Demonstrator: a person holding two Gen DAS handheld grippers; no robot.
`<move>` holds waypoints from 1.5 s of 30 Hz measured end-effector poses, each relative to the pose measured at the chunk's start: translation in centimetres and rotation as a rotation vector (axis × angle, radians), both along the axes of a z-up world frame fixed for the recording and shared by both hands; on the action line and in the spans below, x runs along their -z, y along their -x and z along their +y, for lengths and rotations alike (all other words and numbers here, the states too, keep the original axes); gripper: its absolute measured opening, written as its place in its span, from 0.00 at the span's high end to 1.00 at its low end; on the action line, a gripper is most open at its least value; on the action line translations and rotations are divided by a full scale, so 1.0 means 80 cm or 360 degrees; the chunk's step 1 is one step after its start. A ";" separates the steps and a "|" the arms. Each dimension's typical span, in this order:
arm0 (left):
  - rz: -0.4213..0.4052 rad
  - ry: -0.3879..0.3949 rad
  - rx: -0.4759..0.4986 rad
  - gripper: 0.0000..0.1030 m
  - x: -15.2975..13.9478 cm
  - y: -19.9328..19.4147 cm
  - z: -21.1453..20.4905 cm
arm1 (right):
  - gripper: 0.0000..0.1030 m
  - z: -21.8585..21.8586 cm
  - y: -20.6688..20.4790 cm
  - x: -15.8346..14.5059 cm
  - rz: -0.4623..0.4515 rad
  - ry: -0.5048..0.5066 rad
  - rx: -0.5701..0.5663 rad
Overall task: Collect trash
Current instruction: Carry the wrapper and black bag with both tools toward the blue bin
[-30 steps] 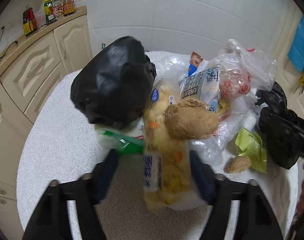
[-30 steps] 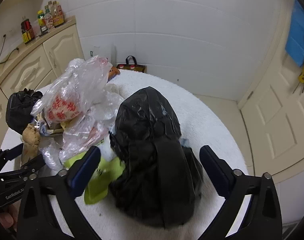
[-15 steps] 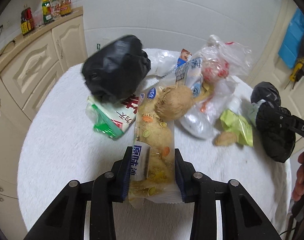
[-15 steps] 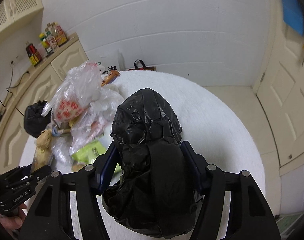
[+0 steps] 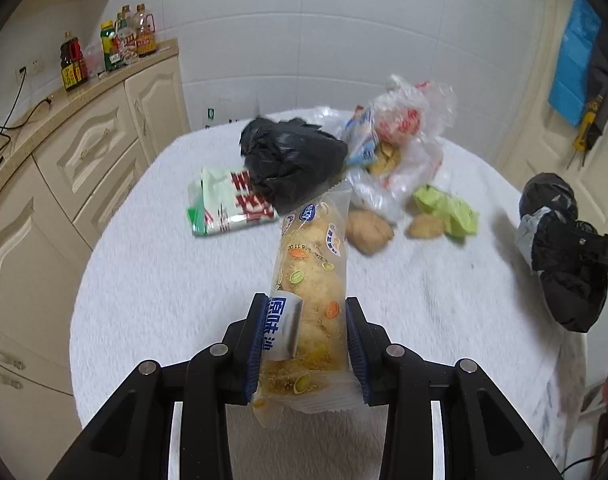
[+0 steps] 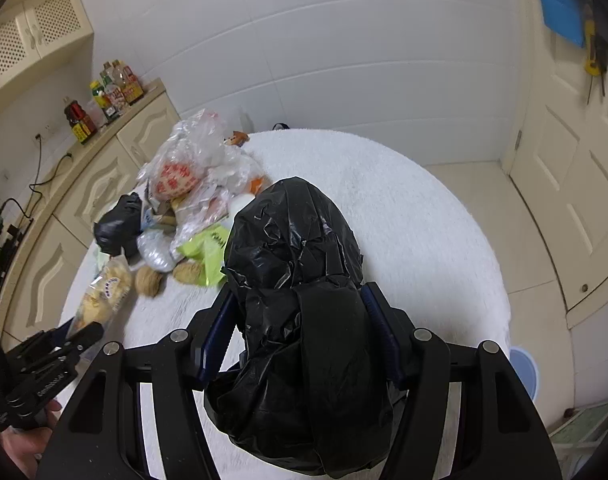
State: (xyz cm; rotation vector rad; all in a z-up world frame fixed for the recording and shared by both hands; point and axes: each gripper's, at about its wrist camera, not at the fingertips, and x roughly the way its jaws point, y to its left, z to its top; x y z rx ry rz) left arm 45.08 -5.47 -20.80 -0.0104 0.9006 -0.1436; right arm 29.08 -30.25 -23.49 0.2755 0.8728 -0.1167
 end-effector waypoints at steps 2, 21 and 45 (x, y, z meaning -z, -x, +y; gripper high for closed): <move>0.0037 -0.0031 0.0015 0.66 -0.003 0.004 0.004 | 0.39 0.003 0.004 0.000 0.0003 0.0007 -0.0003; -0.0127 0.0067 0.0051 0.68 -0.062 0.031 -0.006 | 0.39 -0.022 0.059 -0.029 -0.0124 -0.0039 0.0045; -0.0305 0.0265 0.0886 0.68 -0.137 0.062 -0.333 | 0.39 -0.242 0.230 -0.089 -0.0333 0.0011 0.0708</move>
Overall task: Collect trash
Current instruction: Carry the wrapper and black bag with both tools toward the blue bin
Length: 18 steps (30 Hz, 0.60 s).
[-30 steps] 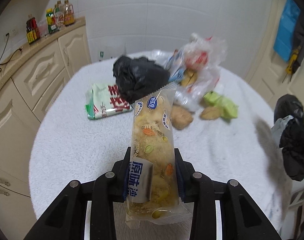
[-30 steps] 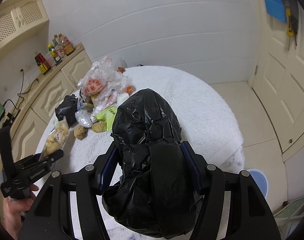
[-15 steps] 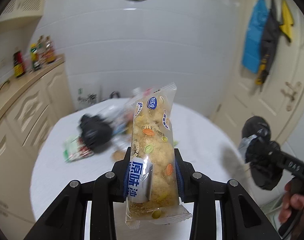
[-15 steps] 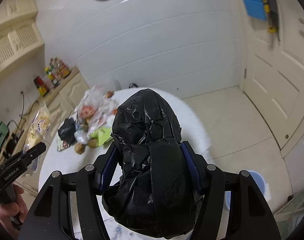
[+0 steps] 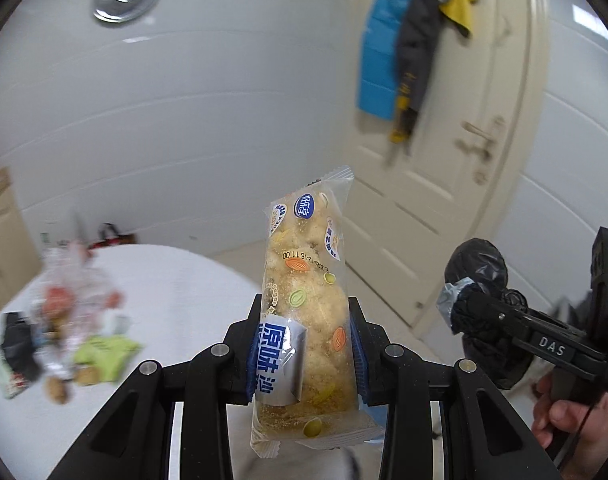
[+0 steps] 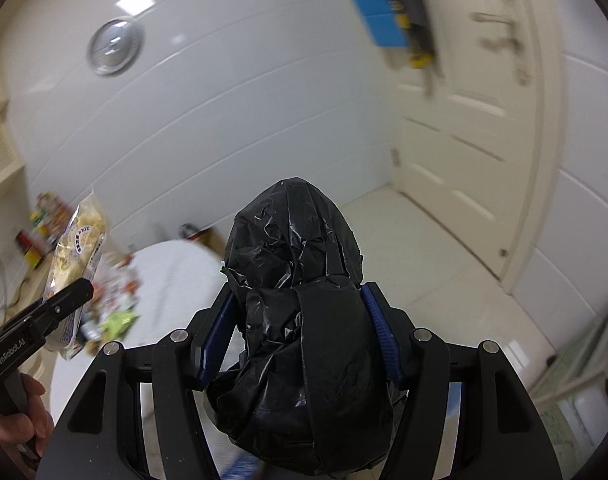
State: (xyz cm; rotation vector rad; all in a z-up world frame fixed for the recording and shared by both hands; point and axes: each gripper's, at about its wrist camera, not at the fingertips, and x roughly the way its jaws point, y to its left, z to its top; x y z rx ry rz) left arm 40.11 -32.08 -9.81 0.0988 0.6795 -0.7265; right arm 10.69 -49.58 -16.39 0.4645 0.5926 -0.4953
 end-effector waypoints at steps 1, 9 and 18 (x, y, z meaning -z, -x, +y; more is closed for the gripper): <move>0.0025 -0.0007 0.0038 0.68 0.007 -0.003 -0.016 | 0.39 -0.017 0.012 0.006 0.0014 -0.0009 0.0056; 0.0316 -0.0207 0.0339 0.68 0.111 -0.016 -0.149 | 0.39 -0.120 0.061 0.090 0.0156 -0.0227 0.0322; 0.0609 -0.0460 0.0500 0.68 0.237 -0.104 -0.249 | 0.38 -0.201 0.058 0.200 0.0279 -0.0513 0.0419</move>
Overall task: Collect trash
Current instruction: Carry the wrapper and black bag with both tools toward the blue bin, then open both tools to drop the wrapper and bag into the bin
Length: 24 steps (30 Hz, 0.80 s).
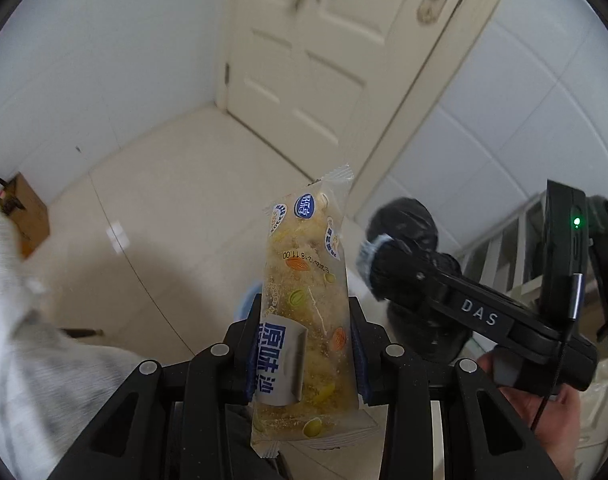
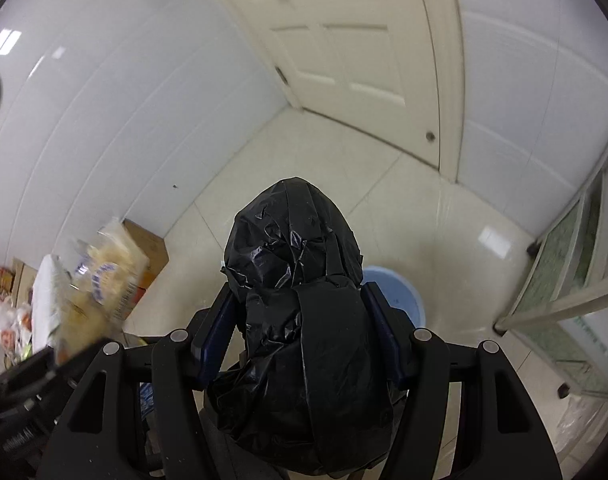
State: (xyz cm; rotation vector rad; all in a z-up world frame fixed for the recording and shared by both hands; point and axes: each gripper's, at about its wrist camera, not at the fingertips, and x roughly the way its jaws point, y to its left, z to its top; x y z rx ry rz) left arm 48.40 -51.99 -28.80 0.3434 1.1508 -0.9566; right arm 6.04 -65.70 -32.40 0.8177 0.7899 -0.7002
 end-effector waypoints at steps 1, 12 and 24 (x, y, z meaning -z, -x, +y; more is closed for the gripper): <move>0.0013 -0.0020 0.0012 0.66 0.008 -0.009 -0.014 | 0.37 -0.008 -0.003 0.010 0.0011 -0.0024 0.0007; -0.0114 -0.0174 0.0022 0.08 -0.009 -0.039 -0.057 | 0.00 -0.028 0.019 0.041 0.0059 -0.0087 0.0181; -0.0353 0.0117 -0.0167 0.01 -0.143 0.014 0.084 | 0.00 0.040 0.009 -0.047 -0.0032 0.0095 0.0131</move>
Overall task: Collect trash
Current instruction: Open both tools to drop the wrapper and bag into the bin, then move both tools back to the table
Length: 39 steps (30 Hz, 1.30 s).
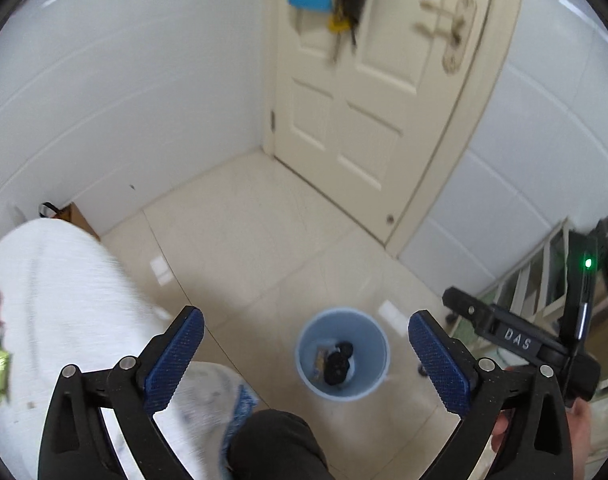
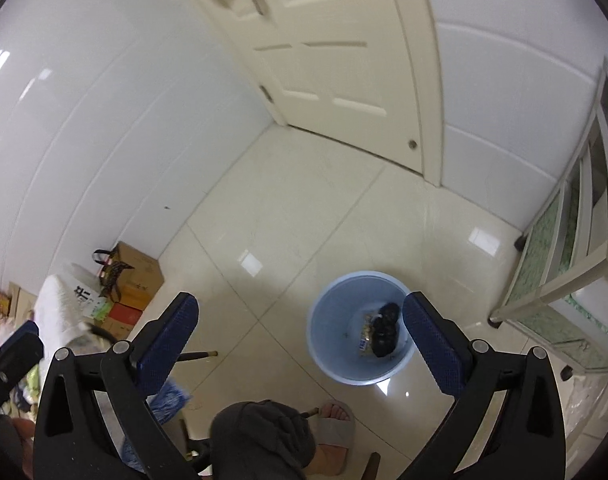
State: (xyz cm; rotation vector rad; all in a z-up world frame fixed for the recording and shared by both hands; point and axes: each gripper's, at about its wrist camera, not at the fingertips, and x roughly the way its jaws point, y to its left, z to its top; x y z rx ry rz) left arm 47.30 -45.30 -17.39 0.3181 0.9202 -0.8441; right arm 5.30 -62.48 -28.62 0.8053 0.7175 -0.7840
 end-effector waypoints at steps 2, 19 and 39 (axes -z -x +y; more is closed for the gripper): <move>-0.0027 0.0062 -0.0040 0.01 -0.021 0.007 0.034 | 0.00 0.023 -0.010 -0.023 -0.0027 0.0052 -0.0046; -0.0273 0.0327 -0.0569 0.01 -0.116 0.040 0.346 | 0.00 0.233 -0.161 -0.174 -0.0223 0.0430 -0.0595; -0.0271 0.0161 -0.1108 0.01 -0.048 0.056 0.504 | 0.00 0.415 -0.325 -0.143 -0.0081 0.0540 -0.1246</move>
